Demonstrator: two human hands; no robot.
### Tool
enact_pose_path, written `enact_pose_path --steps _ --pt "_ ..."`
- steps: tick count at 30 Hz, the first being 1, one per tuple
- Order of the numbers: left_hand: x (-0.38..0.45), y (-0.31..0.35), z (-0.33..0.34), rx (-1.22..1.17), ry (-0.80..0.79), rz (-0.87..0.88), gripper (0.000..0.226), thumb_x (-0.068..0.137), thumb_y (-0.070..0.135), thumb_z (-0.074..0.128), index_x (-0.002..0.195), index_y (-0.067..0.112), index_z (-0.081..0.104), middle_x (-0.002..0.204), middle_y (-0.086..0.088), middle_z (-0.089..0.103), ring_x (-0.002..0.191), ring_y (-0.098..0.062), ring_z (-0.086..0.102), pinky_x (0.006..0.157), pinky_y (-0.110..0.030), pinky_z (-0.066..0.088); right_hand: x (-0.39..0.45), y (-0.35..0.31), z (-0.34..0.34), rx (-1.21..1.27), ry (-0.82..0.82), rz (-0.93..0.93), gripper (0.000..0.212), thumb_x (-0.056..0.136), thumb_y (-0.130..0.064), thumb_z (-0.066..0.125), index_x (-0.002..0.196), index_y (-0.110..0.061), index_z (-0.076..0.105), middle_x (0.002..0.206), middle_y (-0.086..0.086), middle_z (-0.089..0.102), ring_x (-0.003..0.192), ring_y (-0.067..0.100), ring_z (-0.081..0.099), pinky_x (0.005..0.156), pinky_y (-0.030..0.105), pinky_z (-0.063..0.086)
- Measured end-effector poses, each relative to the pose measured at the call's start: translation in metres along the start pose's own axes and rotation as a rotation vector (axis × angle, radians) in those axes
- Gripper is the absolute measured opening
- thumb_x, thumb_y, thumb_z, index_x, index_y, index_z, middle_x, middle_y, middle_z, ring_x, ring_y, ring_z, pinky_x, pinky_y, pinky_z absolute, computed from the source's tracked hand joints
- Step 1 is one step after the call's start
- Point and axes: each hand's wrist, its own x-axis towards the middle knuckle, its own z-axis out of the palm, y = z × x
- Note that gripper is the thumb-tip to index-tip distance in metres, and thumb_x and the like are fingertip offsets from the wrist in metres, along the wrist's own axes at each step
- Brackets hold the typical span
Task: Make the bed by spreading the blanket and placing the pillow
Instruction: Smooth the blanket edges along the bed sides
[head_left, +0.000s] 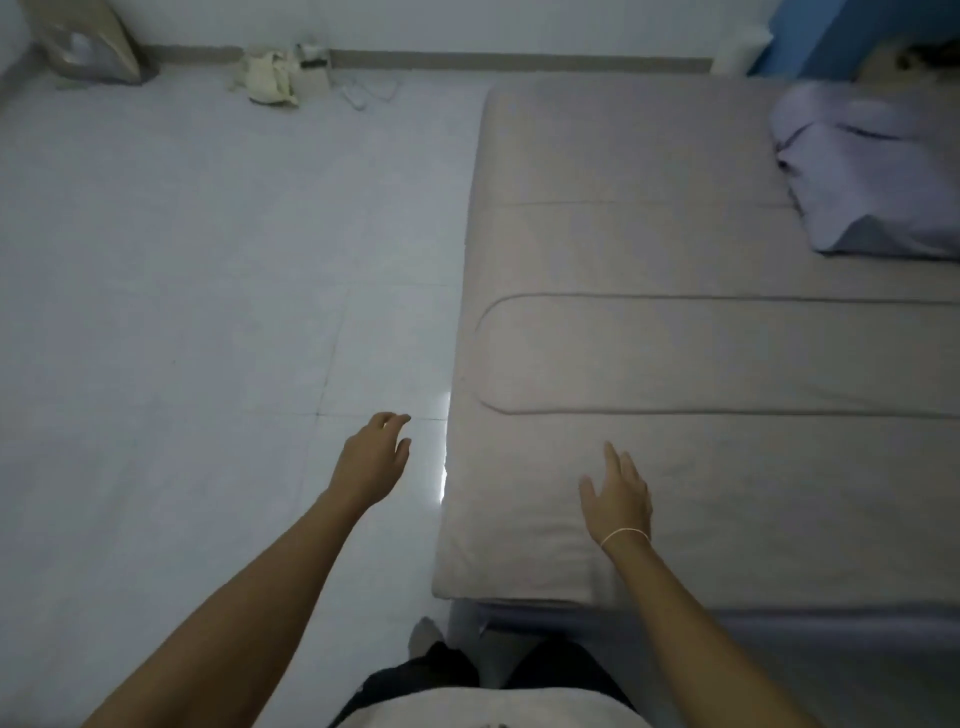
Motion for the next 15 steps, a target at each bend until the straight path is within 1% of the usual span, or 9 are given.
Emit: enact_pose_path --steps 3,5,7,9,12,15 --pt "0.016 -0.001 0.001 0.029 -0.033 0.099 0.043 0.098 0.026 0.044 0.139 0.013 0.042 0.147 -0.012 0.039 0.117 -0.031 0.055 0.099 -0.043 0.045 -0.027 -0.003 0.014 0.002 -0.021 0.03 0.07 0.094 -0.036 0.047 0.152 -0.026 0.009 0.16 0.012 0.011 0.139 0.033 0.031 0.113 0.046 0.029" --pt "0.025 0.003 0.005 0.063 -0.022 0.143 0.044 0.097 0.026 0.045 0.139 0.013 0.042 0.149 -0.014 0.037 0.119 -0.033 0.054 0.1 -0.042 0.044 -0.034 -0.005 0.015 -0.026 -0.041 0.057 0.071 0.094 -0.038 0.047 0.152 -0.028 0.007 0.16 0.011 0.009 0.139 0.032 0.03 0.113 0.047 0.027" --pt "0.03 0.007 0.014 0.072 0.007 0.179 0.046 0.097 0.027 0.047 0.14 0.013 0.042 0.15 -0.016 0.036 0.122 -0.034 0.052 0.102 -0.042 0.042 -0.036 0.0 0.015 -0.048 -0.043 0.095 0.07 0.094 -0.041 0.046 0.152 -0.027 0.01 0.16 0.011 0.009 0.14 0.031 0.03 0.114 0.047 0.025" --pt "0.034 0.011 0.024 0.09 0.007 0.246 0.047 0.096 0.028 0.048 0.141 0.013 0.041 0.152 -0.017 0.033 0.129 -0.034 0.046 0.107 -0.044 0.038 -0.037 0.006 0.015 -0.061 -0.051 0.164 0.067 0.094 -0.043 0.045 0.151 -0.025 0.016 0.16 0.011 0.01 0.14 0.031 0.029 0.114 0.046 0.025" --pt "0.039 0.012 0.046 0.204 -0.134 0.353 0.051 0.098 0.033 0.043 0.146 0.017 0.033 0.157 -0.014 0.022 0.143 -0.031 0.026 0.116 -0.046 0.026 -0.05 0.013 0.026 -0.013 -0.052 0.273 0.065 0.094 -0.045 0.046 0.15 -0.023 0.021 0.16 0.011 0.012 0.14 0.033 0.029 0.114 0.045 0.028" --pt "0.054 0.008 0.066 0.295 -0.27 0.474 0.051 0.1 0.038 0.035 0.148 0.021 0.026 0.16 -0.009 0.012 0.147 -0.029 0.011 0.118 -0.046 0.015 -0.062 0.017 0.051 0.021 -0.038 0.397 0.066 0.092 -0.045 0.049 0.149 -0.022 0.025 0.159 0.012 0.013 0.14 0.033 0.029 0.113 0.043 0.029"
